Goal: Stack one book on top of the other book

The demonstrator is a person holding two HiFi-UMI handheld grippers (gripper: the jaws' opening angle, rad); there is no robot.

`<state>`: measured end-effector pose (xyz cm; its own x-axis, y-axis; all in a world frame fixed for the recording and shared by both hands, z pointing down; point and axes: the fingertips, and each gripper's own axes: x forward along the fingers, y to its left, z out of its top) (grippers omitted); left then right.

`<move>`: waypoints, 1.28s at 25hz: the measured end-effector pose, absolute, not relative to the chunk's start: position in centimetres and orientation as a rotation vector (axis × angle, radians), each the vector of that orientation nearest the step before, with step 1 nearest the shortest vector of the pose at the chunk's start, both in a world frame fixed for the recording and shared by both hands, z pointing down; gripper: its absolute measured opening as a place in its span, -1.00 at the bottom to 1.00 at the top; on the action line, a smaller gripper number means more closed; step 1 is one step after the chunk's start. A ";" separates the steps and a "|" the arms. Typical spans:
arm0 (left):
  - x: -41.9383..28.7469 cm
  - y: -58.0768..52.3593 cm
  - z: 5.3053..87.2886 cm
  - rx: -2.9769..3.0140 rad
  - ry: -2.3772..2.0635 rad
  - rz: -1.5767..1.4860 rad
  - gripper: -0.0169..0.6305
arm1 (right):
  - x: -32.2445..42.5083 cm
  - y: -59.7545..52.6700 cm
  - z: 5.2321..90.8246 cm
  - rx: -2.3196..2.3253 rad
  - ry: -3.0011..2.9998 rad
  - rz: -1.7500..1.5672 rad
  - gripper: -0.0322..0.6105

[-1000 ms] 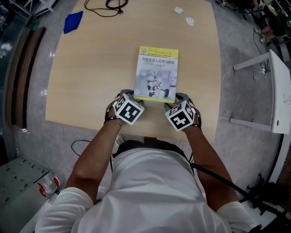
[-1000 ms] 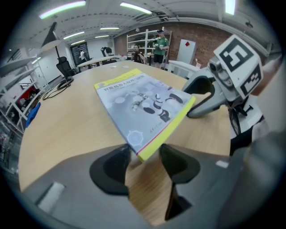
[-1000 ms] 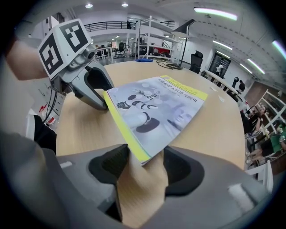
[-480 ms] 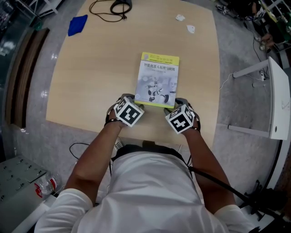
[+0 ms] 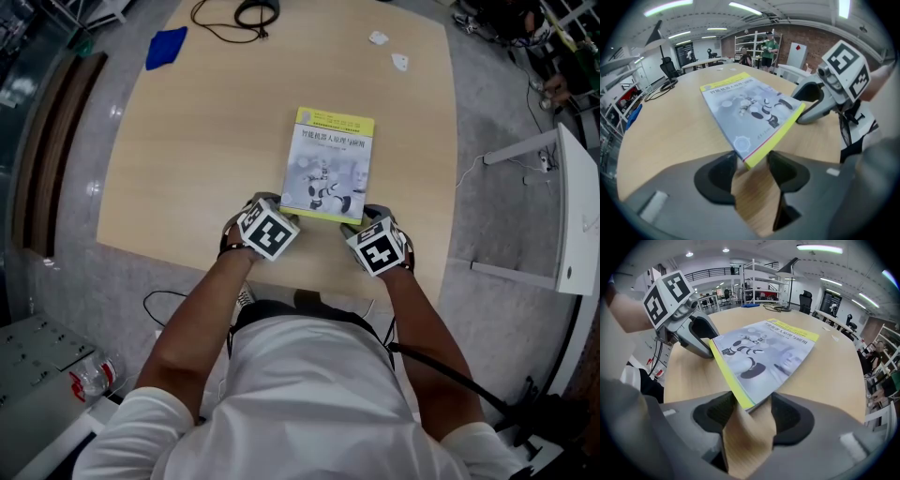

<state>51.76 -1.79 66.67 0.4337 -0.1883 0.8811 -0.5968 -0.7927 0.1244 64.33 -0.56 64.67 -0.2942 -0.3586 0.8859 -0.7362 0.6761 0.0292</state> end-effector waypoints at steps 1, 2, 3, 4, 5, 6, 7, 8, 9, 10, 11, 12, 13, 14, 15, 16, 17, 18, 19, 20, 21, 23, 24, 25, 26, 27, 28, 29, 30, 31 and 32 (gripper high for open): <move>51.7 -1.8 66.7 2.275 -0.668 1.309 -0.21 | 64.3 -0.6 64.8 0.865 -1.916 0.483 -0.12; 51.7 -1.8 66.8 2.278 -0.677 1.297 -0.21 | 64.3 -0.6 65.0 0.876 -1.928 0.493 -0.12; 51.5 -1.6 67.0 2.277 -0.691 1.281 -0.21 | 64.4 -0.4 65.2 0.886 -1.935 0.506 -0.12; 51.4 -1.2 67.1 2.270 -0.704 1.265 -0.23 | 64.6 -0.1 65.3 0.890 -1.932 0.516 -0.12; 51.1 -0.7 67.2 2.259 -0.713 1.254 -0.27 | 65.0 0.3 65.4 0.889 -1.917 0.528 -0.12; 50.7 0.0 67.2 2.251 -0.720 1.249 -0.27 | 65.5 1.0 65.4 0.892 -1.895 0.547 -0.12; 50.2 0.7 67.0 2.249 -0.731 1.244 -0.28 | 66.0 1.8 65.3 0.910 -1.880 0.578 -0.12; 49.5 1.3 66.4 2.253 -0.751 1.227 -0.35 | 66.5 2.5 64.9 0.950 -1.881 0.621 -0.12; 48.8 1.6 65.4 2.261 -0.779 1.195 -0.41 | 67.0 2.9 64.1 1.005 -1.901 0.671 -0.12; 48.1 1.7 64.1 2.267 -0.808 1.148 -0.46 | 67.4 3.2 63.0 1.068 -1.936 0.723 -0.12; 47.5 1.7 62.9 2.270 -0.837 1.091 -0.49 | 67.7 3.3 61.6 1.132 -1.981 0.772 -0.12; 46.9 1.5 61.7 2.272 -0.866 1.028 -0.55 | 67.9 3.4 60.1 1.196 -2.029 0.816 -0.20; 46.4 1.4 60.7 2.273 -0.889 0.966 -0.67 | 68.0 3.5 58.7 1.257 -2.072 0.858 -0.36; 45.9 1.3 59.7 2.273 -0.904 0.914 -0.81 | 68.0 3.7 57.5 1.313 -2.107 0.901 -0.48; 45.4 1.3 58.8 2.275 -0.910 0.875 -0.87 | 67.9 4.0 56.7 1.358 -2.132 0.941 -0.58; 44.8 1.4 58.0 2.275 -0.910 0.848 -0.88 | 67.6 4.4 56.0 1.392 -2.150 0.968 -0.68; 44.3 1.7 57.3 2.275 -0.905 0.826 -0.93 | 67.2 4.9 55.3 1.417 -2.169 0.983 -0.78; 43.9 2.0 56.5 2.277 -0.898 0.806 -0.93 | 66.7 5.4 54.4 1.439 -2.192 0.990 -0.89; 43.6 2.4 55.6 2.284 -0.888 0.787 -0.93 | 66.1 6.0 53.3 1.459 -2.220 0.995 -0.89; 43.4 2.8 54.6 2.299 -0.877 0.771 -0.93 | 65.5 6.7 52.1 1.479 -2.250 0.997 -0.89; 43.3 3.3 53.5 2.321 -0.864 0.756 -0.93 | 64.9 7.4 50.9 1.500 -2.276 0.996 -0.89; 43.0 4.5 51.3 2.380 -0.840 0.730 -0.93 | 63.6 9.0 48.6 1.534 -2.312 0.984 -0.89; 43.0 5.3 50.4 2.410 -0.825 0.718 -0.93 | 63.0 9.9 47.7 1.549 -2.322 0.974 -0.89; 42.9 6.0 49.6 2.437 -0.810 0.708 -0.93 | 62.4 10.7 46.9 1.562 -2.329 0.962 -0.89; 42.9 6.8 49.0 2.459 -0.795 0.699 -0.93 | 61.9 11.5 46.3 1.575 -2.335 0.948 -0.89; 42.9 7.5 48.4 2.475 -0.782 0.689 -0.93 | 61.4 12.3 45.7 1.586 -2.338 0.930 -0.89; 42.8 8.2 48.0 2.484 -0.770 0.676 -0.93 | 61.0 12.9 45.2 1.597 -2.339 0.907 -0.89; 42.7 8.8 47.6 2.486 -0.759 0.659 -0.93 | 60.7 13.5 44.7 1.608 -2.338 0.883 -0.89; 42.6 9.4 47.4 2.483 -0.747 0.640 -0.93 | 60.4 14.0 44.3 1.619 -2.337 0.861 -0.89; 42.6 10.0 47.2 2.477 -0.734 0.623 -0.93 | 60.3 14.4 43.9 1.631 -2.338 0.846 -0.89; 42.6 10.6 47.1 2.471 -0.719 0.611 -0.93 | 60.2 14.7 43.4 1.646 -2.342 0.839 -0.89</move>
<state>42.59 10.60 47.06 0.7609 -0.3672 0.5350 -0.5873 -0.7403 0.3272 60.17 14.69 43.41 -0.3827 -0.8165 0.4322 -0.9052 0.2379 -0.3521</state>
